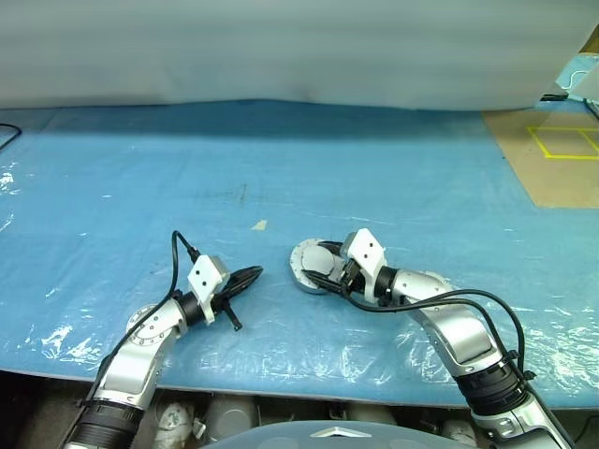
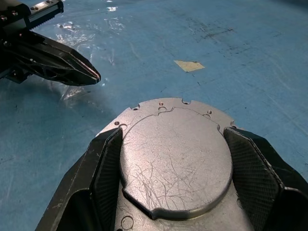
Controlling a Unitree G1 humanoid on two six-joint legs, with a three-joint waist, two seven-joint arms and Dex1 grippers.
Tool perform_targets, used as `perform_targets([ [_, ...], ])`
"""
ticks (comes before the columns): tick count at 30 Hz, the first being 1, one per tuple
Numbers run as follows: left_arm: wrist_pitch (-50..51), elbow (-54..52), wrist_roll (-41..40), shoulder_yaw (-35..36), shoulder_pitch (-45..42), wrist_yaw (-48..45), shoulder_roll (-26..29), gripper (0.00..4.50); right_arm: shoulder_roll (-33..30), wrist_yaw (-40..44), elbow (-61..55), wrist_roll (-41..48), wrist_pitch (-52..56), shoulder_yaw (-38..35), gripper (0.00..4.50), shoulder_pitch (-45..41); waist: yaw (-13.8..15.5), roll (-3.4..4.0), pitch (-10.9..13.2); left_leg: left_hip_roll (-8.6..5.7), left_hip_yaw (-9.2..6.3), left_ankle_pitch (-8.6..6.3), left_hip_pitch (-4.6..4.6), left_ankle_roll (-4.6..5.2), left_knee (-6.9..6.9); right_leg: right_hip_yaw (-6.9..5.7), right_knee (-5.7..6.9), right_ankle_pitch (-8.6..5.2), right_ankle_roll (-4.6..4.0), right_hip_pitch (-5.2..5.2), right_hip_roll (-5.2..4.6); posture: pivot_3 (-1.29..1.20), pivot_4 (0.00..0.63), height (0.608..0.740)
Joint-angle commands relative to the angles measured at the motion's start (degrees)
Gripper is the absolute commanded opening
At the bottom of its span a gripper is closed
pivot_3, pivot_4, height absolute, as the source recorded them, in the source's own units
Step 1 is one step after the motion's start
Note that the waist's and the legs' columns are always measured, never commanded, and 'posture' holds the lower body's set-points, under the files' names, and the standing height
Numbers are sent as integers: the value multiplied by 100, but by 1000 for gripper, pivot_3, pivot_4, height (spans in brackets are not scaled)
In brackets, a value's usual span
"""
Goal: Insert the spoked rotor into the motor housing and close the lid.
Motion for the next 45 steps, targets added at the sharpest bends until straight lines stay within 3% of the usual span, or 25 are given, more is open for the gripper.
perform_targets([
  [1, -164, -45, -5, 76, -66, 17, -30, 0, 57, -152, 86, -83, 84, -115, 2964, -108, 0, 0, 0, 0, 0, 0, 0, 0, 2, 0, 3, 0, 0, -1, 0, 0, 150, 740],
  [12, -236, 23, 37, 67, -67, 42, -54, 0, -130, -193, 363, -584, 39, 215, 2964, -121, -2, 0, 0, 1, 0, -1, 0, 2, 18, 5, 16, 0, 0, -3, 0, 0, 150, 740],
  [29, -355, 247, 65, 56, -140, -45, -57, 0, -273, -111, 440, -612, 1152, 504, 2964, -282, -1, -19, -26, 0, 0, -4, 21, 5, 15, 9, 15, -4, 7, 13, -1, 0, 150, 740],
  [40, -310, 189, 18, 52, -205, -56, -88, 0, 86, -412, 843, -620, -78, 204, 2964, -254, -9, -27, -30, 0, 9, -14, 53, 22, -8, 29, 15, -24, 41, 21, 0, 0, 150, 740],
  [45, -297, 177, 0, 41, -227, -118, -96, 0, -11, -357, 934, -629, -62, 240, 2964, -186, -9, -27, -30, 0, 11, -15, 54, 23, -14, 35, 10, -24, 41, 21, -1, 0, 150, 740],
])
